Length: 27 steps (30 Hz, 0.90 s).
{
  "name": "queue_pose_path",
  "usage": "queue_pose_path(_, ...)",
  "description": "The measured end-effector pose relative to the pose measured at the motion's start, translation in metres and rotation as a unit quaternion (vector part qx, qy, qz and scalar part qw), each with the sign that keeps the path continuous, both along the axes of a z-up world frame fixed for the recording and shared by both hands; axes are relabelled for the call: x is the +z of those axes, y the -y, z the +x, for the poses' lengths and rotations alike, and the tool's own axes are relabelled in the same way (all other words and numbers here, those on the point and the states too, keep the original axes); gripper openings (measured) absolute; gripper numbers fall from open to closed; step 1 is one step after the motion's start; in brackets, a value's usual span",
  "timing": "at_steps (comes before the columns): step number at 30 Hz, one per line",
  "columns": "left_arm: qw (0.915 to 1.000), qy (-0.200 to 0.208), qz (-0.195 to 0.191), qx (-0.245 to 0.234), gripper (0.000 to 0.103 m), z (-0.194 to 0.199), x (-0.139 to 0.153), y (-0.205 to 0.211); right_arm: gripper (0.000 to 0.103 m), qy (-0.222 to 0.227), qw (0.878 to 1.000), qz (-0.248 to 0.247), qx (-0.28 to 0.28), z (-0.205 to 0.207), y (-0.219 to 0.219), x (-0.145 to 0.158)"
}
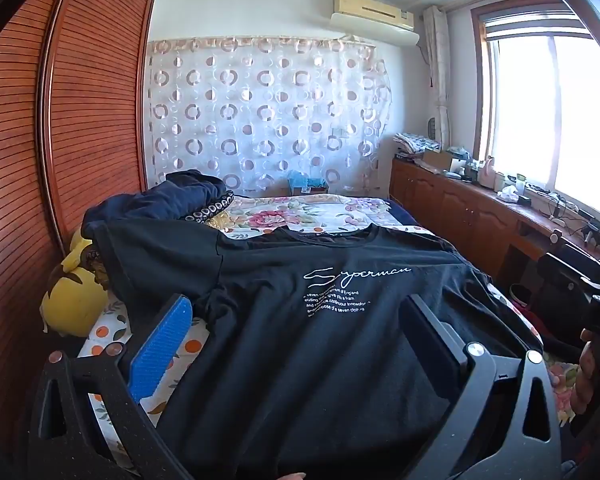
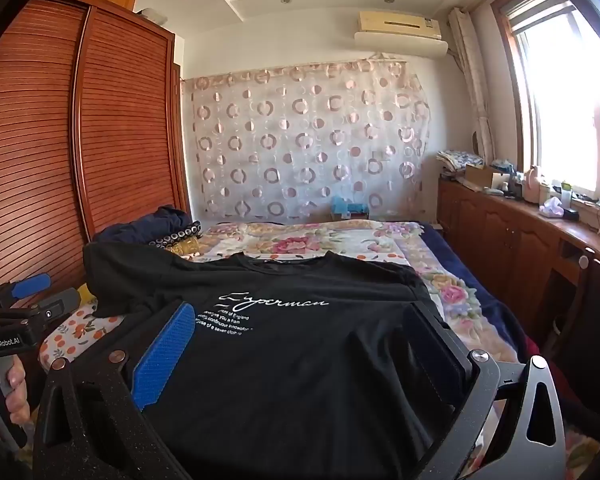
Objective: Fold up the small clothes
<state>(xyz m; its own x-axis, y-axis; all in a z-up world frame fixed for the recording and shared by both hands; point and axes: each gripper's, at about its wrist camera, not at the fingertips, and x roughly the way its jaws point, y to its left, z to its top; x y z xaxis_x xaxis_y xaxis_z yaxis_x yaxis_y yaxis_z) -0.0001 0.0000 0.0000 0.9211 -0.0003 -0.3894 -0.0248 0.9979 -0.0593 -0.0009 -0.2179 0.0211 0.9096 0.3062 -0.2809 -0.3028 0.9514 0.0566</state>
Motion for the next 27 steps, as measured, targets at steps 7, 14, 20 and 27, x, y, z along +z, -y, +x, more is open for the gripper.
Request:
queue_pose_path(7,1.0000,-0.003,0.002,-0.002,0.103,0.0001,0.0001,0.0000,0.103,-0.001,1.000,0.001,0.001,0.0015,0.0010,0.0001)
queue_pose_path(14,1.0000,-0.003,0.004,0.001,0.103,-0.0002,0.0004,0.0001,0.103,-0.001,1.000,0.002,0.001,0.0021,0.0002,0.0004)
queue_pose_path(20,1.0000,-0.004,0.007,0.000,0.103,0.0002,0.0002,0.0006,0.103,-0.002,1.000,0.002,0.000,0.0002,0.0011,0.0000)
queue_pose_path(27,1.0000,-0.004,0.008,0.000,0.103,0.0002,0.0001,0.0009,0.103,-0.003,1.000,0.005,-0.001,-0.0013,0.0008,-0.0018)
